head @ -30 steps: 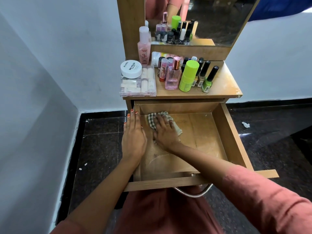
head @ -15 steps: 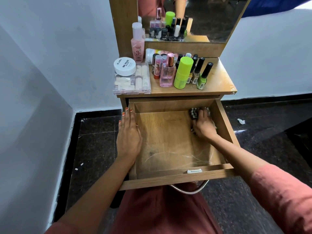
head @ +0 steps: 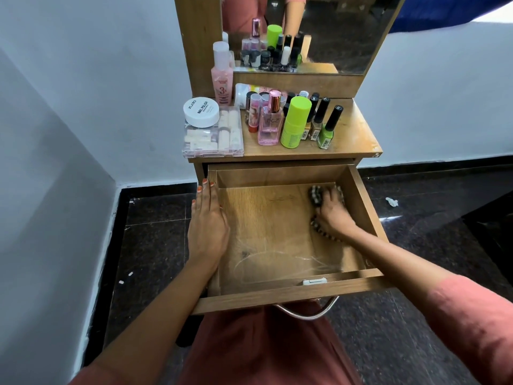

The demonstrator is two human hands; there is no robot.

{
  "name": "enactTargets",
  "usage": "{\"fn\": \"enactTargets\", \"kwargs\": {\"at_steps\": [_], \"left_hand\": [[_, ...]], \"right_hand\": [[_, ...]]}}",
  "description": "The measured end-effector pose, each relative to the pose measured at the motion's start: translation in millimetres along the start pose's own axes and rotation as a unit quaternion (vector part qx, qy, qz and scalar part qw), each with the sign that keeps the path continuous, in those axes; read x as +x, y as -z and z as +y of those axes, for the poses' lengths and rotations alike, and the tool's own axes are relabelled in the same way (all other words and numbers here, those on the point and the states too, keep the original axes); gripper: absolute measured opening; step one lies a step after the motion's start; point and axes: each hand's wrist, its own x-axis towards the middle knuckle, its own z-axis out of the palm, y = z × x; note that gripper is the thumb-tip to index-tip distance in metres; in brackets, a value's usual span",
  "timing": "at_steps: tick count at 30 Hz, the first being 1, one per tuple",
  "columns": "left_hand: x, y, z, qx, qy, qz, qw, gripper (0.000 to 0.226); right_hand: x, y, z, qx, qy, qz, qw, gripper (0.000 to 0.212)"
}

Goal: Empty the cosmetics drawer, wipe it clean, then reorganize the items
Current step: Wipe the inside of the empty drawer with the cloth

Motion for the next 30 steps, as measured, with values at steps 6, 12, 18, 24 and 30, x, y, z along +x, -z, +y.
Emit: {"fn": "enactTargets", "kwargs": {"at_steps": [6, 12, 18, 24, 30], "left_hand": [[2, 2, 1, -0.006, -0.001, 0.003, 1.000, 0.050], [2, 1, -2, -0.011, 0.006, 0.023, 1.000, 0.049], [3, 0, 5, -0.027, 0.012, 0.035, 0.999, 0.047], [9, 3, 0, -0.027, 0.017, 0.029, 0.999, 0.047], [4, 2, -2, -0.019, 0.014, 0.030, 0.999, 0.047]], "right_hand": [[10, -10, -8, 0.027, -0.016, 0.079, 0.996, 0.052], [4, -25, -56, -0.005, 0.008, 0.080, 0.997, 0.045], [-2, -49, -140, -0.101, 0.089, 0.056, 0.989, 0.046], [7, -63, -165, -0.137, 0.154, 0.063, 0.976, 0.053], [1, -54, -144, -0.166, 0.237, 0.020, 0.957, 0.051]]}}
